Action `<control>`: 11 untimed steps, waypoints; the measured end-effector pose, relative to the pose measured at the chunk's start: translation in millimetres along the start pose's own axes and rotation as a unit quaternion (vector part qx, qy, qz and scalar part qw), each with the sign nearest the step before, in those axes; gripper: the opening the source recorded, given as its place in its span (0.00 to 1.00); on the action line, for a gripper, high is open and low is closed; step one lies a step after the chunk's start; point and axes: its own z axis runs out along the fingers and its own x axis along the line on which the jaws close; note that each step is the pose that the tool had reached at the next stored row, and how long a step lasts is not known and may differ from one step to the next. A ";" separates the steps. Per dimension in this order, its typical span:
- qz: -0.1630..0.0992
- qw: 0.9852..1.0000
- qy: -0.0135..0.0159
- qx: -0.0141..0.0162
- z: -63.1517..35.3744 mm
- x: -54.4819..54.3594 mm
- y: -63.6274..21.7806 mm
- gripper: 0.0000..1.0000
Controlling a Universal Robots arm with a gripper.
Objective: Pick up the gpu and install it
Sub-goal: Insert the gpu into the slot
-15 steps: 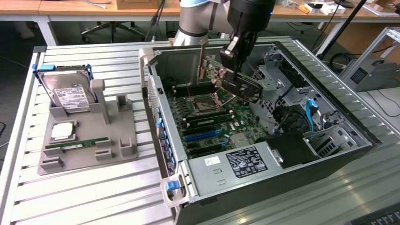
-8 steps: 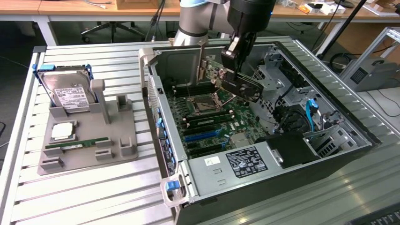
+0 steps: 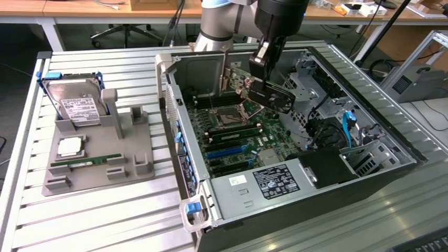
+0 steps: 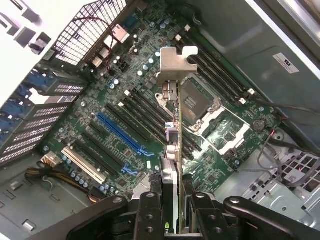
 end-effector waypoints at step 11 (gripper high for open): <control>-0.033 0.999 -0.001 0.000 0.6 0.0 0.0 0.27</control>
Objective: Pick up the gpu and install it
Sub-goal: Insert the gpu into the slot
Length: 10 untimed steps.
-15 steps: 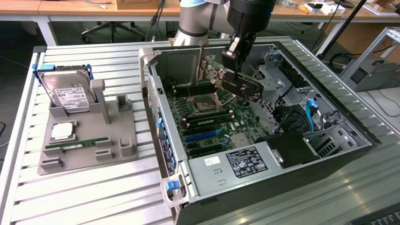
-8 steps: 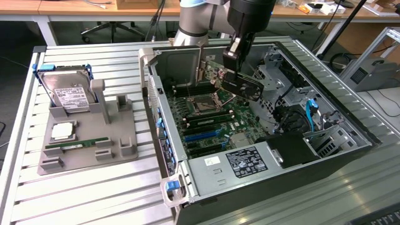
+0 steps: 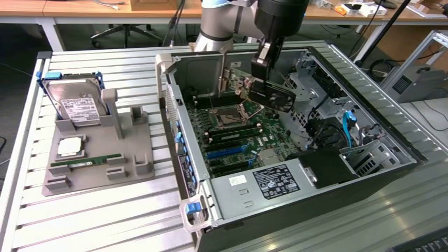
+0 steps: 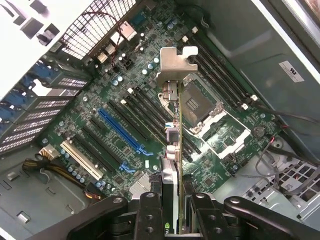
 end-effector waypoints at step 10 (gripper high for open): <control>-0.080 0.997 -0.001 0.001 1.3 0.0 0.1 0.27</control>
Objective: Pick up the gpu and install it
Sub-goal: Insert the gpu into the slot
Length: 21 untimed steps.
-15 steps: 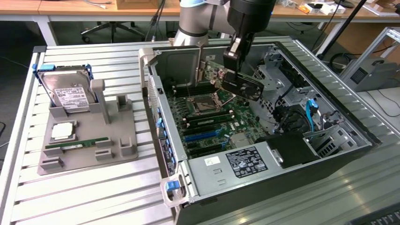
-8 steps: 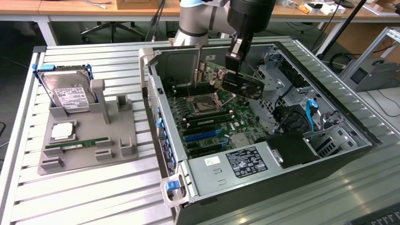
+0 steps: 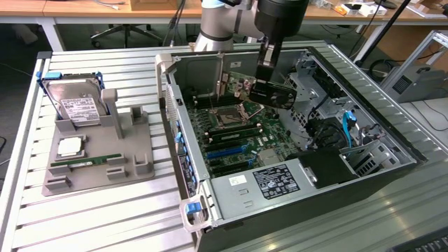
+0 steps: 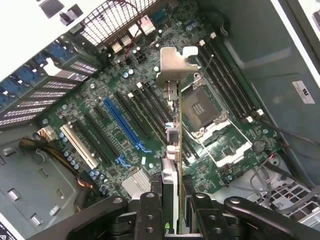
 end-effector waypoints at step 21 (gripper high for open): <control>-0.080 0.997 -0.001 0.002 1.3 0.0 0.1 0.27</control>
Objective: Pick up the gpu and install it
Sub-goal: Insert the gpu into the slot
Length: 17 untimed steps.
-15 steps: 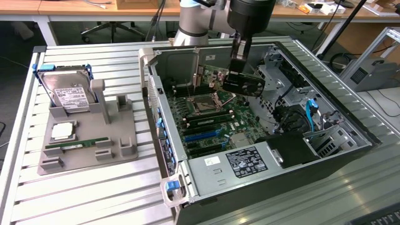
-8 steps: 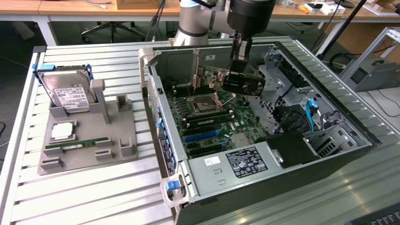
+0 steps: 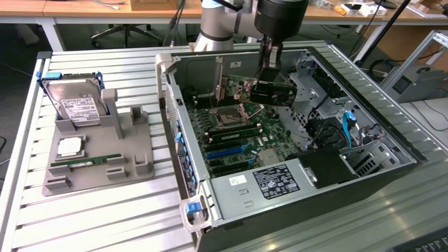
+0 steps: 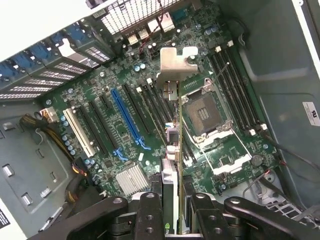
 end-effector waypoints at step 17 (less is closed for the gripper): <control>-0.067 0.998 -0.001 0.001 0.8 0.0 0.1 0.27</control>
